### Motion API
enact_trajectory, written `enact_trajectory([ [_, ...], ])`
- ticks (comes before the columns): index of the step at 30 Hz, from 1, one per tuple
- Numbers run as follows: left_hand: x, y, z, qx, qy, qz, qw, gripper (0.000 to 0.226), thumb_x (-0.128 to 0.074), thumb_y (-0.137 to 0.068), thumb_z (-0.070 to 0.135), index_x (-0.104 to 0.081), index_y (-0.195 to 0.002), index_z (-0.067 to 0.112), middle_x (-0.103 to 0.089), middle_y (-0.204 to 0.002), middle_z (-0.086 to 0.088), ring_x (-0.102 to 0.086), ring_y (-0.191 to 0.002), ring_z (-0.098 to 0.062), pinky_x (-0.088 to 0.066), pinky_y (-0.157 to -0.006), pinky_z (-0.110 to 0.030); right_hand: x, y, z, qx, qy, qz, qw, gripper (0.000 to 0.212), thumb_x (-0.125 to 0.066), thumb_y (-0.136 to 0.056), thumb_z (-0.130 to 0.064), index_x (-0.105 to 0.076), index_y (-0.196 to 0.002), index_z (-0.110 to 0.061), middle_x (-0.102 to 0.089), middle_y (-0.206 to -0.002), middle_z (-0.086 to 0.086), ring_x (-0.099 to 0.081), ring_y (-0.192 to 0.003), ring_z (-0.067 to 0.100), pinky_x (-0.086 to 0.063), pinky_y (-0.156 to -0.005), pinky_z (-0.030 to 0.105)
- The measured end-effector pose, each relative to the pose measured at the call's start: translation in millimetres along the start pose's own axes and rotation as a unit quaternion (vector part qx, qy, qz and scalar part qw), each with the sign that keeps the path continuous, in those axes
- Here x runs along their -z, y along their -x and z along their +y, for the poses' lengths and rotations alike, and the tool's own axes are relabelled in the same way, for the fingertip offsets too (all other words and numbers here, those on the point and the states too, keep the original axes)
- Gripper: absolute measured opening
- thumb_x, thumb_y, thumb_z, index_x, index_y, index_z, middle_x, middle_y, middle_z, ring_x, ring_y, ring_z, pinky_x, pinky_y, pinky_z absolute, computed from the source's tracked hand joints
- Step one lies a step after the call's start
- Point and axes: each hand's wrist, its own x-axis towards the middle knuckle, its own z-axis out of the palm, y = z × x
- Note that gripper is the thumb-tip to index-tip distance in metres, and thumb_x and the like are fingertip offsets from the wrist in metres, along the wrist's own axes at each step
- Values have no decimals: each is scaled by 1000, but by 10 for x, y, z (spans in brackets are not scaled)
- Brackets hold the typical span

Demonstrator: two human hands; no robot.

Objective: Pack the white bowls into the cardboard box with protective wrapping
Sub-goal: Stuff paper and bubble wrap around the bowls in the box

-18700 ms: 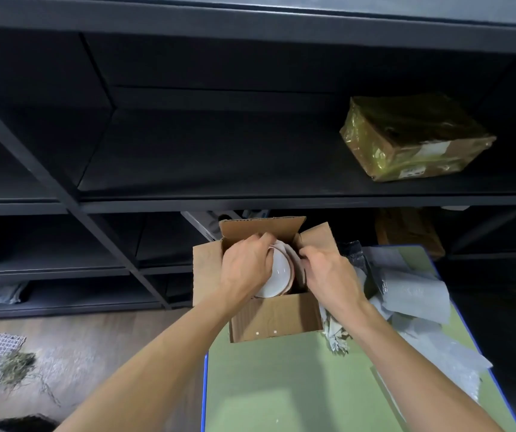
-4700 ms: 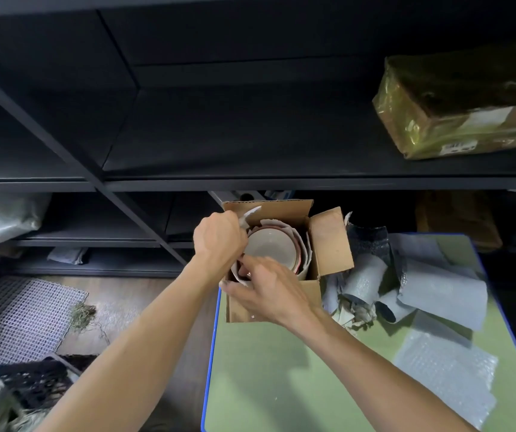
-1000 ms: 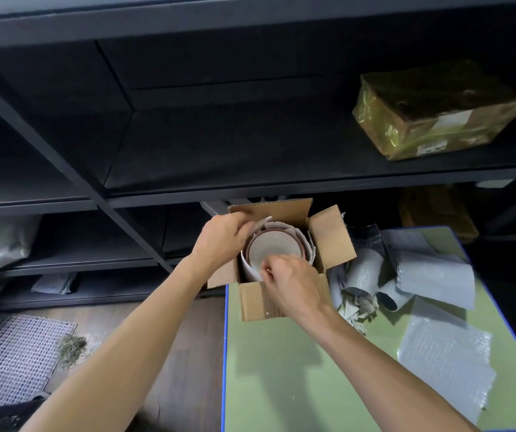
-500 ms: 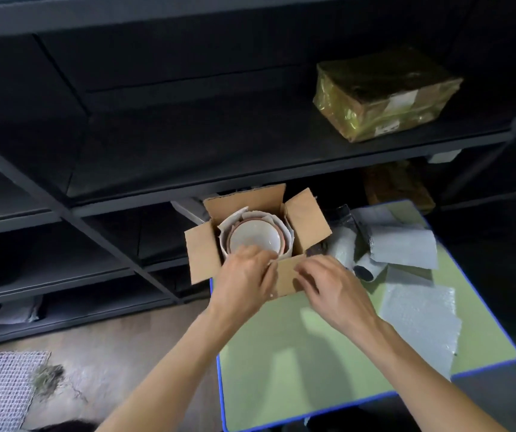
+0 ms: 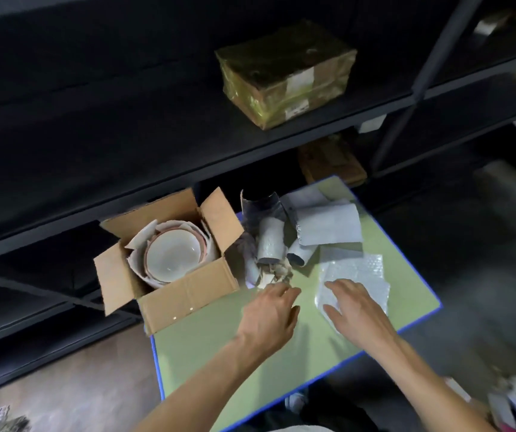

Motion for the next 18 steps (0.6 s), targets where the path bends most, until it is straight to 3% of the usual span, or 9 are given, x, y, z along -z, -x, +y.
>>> enact_trajectory([
  [6,-366,-456,265,10,-76,-102,992,54,-51,-97,41,-39,-144,16,-43,-143,-7,-43,-130,-28,-41,-105,-40,55,44,732,-86,15,-44,995,69,-55,-97,-42,-27,-154,-15,-30,-157,2,-30,-140,25,-34,-110,33],
  [12,-662,-699,481,46,-103,-162,980,68,-55,-96,46,-26,-150,17,-28,-155,-8,-33,-138,-26,-42,-103,-42,120,-78,1190,-128,-15,-84,988,88,-63,-92,-42,-12,-158,-15,-15,-163,3,-14,-148,24,-32,-114,39],
  [18,-876,-728,513,77,-117,-159,977,76,-64,-90,46,-24,-148,16,-29,-147,-7,-36,-129,-26,-48,-98,-39,-42,-234,1230,-115,36,-68,990,99,-71,-84,-46,-10,-155,-14,-33,-144,5,-34,-128,26,-43,-100,36],
])
